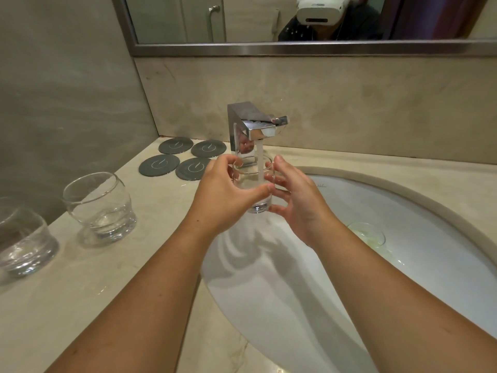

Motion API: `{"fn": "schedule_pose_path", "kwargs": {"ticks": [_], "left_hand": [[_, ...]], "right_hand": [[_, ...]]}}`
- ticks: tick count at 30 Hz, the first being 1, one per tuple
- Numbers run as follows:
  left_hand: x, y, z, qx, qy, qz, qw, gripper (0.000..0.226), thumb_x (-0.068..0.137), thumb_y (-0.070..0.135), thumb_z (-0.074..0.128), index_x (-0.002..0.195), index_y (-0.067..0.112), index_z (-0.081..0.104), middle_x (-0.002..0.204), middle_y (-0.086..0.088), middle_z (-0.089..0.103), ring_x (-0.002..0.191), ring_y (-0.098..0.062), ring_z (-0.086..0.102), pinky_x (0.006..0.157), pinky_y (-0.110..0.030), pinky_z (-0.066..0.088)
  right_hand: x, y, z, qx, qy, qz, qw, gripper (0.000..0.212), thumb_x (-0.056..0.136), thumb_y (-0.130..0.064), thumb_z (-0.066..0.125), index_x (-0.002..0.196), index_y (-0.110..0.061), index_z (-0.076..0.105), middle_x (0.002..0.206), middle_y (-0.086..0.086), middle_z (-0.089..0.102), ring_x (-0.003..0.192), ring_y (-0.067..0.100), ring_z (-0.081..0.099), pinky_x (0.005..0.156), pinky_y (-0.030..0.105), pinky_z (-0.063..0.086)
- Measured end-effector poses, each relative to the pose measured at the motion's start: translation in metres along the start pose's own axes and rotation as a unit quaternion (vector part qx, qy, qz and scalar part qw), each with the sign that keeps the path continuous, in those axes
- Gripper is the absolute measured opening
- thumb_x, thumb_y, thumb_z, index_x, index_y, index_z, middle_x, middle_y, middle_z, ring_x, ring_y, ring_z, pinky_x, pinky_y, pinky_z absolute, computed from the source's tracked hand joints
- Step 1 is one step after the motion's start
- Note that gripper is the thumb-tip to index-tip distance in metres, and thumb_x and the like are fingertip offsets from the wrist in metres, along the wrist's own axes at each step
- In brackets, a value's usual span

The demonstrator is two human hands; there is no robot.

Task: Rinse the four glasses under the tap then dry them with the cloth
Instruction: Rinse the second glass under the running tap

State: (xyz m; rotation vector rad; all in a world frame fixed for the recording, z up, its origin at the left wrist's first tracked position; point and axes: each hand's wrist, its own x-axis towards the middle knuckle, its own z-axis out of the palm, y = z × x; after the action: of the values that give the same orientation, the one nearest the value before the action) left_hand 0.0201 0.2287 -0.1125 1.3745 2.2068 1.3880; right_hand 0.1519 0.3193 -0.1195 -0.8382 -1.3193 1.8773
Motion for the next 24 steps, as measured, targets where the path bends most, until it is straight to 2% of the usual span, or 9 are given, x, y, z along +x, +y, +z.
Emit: {"fn": "schedule_pose_path", "kwargs": {"ticks": [3,5,7,11,13,15,17,20,24], "left_hand": [[0.0001,0.0016,0.0011,0.018,0.003,-0.003,1.000,0.072,0.075,0.055,0.092,0.129,0.026,0.055,0.119,0.008,0.054,0.103,-0.005,0.056,0.075,-0.003,0.039],[-0.0005,0.0030,0.0017,0.025,0.002,-0.004,1.000,0.071,0.075,0.057,0.091,0.127,0.025,0.055,0.118,0.006,0.054,0.103,-0.007,0.056,0.074,-0.004,0.039],[-0.0002,0.0035,0.0018,0.032,0.000,-0.001,0.999,0.071,0.076,0.058,0.089,0.128,0.025,0.055,0.116,0.006,0.053,0.100,-0.007,0.055,0.072,-0.005,0.039],[-0.0011,0.0037,0.0015,0.024,-0.026,-0.005,0.999,0.072,0.078,0.064,0.084,0.131,0.023,0.057,0.113,0.007,0.053,0.091,-0.003,0.053,0.069,-0.010,0.038],[-0.0019,0.0045,0.0017,0.022,-0.038,-0.008,0.999,0.072,0.079,0.067,0.083,0.129,0.022,0.057,0.112,0.006,0.055,0.088,-0.001,0.054,0.068,-0.013,0.038],[-0.0019,0.0045,0.0019,0.021,-0.043,-0.016,0.999,0.070,0.079,0.069,0.081,0.126,0.023,0.058,0.115,0.007,0.061,0.095,-0.003,0.059,0.072,-0.015,0.041],[-0.0022,0.0054,0.0022,0.014,-0.044,-0.034,0.998,0.068,0.079,0.069,0.081,0.123,0.024,0.058,0.114,0.011,0.064,0.102,-0.001,0.062,0.077,-0.015,0.045],[-0.0018,0.0061,0.0020,-0.017,-0.055,-0.060,0.997,0.065,0.080,0.067,0.082,0.122,0.025,0.059,0.110,0.017,0.064,0.100,0.004,0.062,0.077,-0.016,0.046],[-0.0021,0.0060,-0.0003,-0.081,-0.057,-0.091,0.991,0.093,0.064,0.083,0.078,0.132,0.022,0.063,0.117,0.013,0.069,0.106,-0.008,0.071,0.097,-0.035,0.059]], "right_hand": [[-0.0015,0.0019,0.0021,-0.001,-0.030,0.001,1.000,0.039,0.096,-0.053,0.070,0.119,-0.022,0.076,0.122,0.013,0.074,0.099,0.020,0.070,0.083,0.041,0.058],[-0.0023,0.0027,0.0034,0.008,-0.042,0.008,0.999,0.044,0.095,-0.052,0.072,0.122,-0.016,0.072,0.133,0.022,0.068,0.111,0.032,0.071,0.092,0.049,0.059],[-0.0023,0.0024,0.0035,0.015,-0.040,0.019,0.999,0.045,0.095,-0.050,0.072,0.124,-0.015,0.071,0.131,0.022,0.070,0.121,0.041,0.069,0.100,0.060,0.058],[-0.0015,0.0002,0.0028,0.001,-0.007,0.023,1.000,0.043,0.092,-0.051,0.075,0.118,-0.017,0.072,0.115,0.015,0.079,0.100,0.034,0.076,0.092,0.067,0.059],[-0.0030,-0.0010,0.0026,-0.015,0.008,0.026,1.000,0.048,0.090,-0.054,0.076,0.119,-0.016,0.072,0.103,0.008,0.080,0.092,0.031,0.076,0.090,0.066,0.060],[-0.0051,-0.0018,0.0021,-0.037,0.011,0.027,0.999,0.056,0.089,-0.059,0.074,0.119,-0.012,0.071,0.097,0.007,0.078,0.090,0.031,0.076,0.087,0.061,0.061],[-0.0057,-0.0020,0.0008,-0.052,0.012,0.029,0.998,0.061,0.088,-0.065,0.072,0.117,-0.011,0.072,0.103,0.010,0.079,0.093,0.032,0.077,0.081,0.054,0.063],[-0.0050,-0.0022,-0.0023,-0.055,0.008,0.055,0.997,0.064,0.090,-0.074,0.061,0.115,-0.016,0.075,0.110,0.011,0.080,0.094,0.029,0.075,0.076,0.045,0.059],[-0.0046,0.0007,-0.0051,-0.032,-0.016,0.162,0.986,0.082,0.094,-0.083,0.044,0.124,-0.012,0.073,0.113,0.015,0.079,0.090,0.031,0.077,0.073,0.040,0.061]]}}
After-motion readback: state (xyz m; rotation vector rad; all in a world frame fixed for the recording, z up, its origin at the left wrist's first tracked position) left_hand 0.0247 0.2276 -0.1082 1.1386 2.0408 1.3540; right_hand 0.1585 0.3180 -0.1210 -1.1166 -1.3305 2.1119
